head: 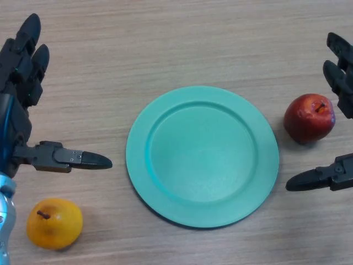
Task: Pick up the yellow pear and place it on the plate
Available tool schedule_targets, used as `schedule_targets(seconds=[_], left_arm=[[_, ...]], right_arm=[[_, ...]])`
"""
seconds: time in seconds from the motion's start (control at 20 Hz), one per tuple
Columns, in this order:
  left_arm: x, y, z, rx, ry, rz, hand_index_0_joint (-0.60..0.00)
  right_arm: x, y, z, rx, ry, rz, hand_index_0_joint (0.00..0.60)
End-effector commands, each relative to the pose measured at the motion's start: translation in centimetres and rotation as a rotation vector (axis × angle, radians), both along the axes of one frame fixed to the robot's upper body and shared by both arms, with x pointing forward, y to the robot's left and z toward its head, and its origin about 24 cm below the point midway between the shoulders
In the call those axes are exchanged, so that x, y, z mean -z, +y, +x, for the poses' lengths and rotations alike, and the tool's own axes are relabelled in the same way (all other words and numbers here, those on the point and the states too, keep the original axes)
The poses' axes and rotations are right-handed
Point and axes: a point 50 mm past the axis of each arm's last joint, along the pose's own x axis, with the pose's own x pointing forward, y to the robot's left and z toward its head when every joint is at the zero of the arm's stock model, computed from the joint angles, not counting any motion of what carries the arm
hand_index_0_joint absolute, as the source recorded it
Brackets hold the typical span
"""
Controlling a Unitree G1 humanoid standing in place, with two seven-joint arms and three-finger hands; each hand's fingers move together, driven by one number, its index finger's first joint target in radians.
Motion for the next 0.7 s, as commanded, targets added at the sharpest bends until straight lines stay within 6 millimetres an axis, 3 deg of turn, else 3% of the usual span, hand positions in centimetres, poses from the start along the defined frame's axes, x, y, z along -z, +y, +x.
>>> schedule_targets(seconds=[0.05, 0.45, 0.7], left_arm=[[-3.5, 1.1, -1.2, -0.05, -0.227, 0.072, 0.0], [-3.6, 1.1, -1.9, -0.037, -0.214, 0.082, 0.0], [-3.9, 2.2, -4.6, -0.022, -0.189, 0.148, 0.0]], right_arm=[[-3.3, -0.9, -1.1, -0.007, -0.235, -0.037, 0.0], [-3.1, -0.9, -0.7, -0.005, -0.223, -0.051, 0.0], [-2.8, -0.3, 0.0, -0.028, -0.219, -0.036, 0.0]])
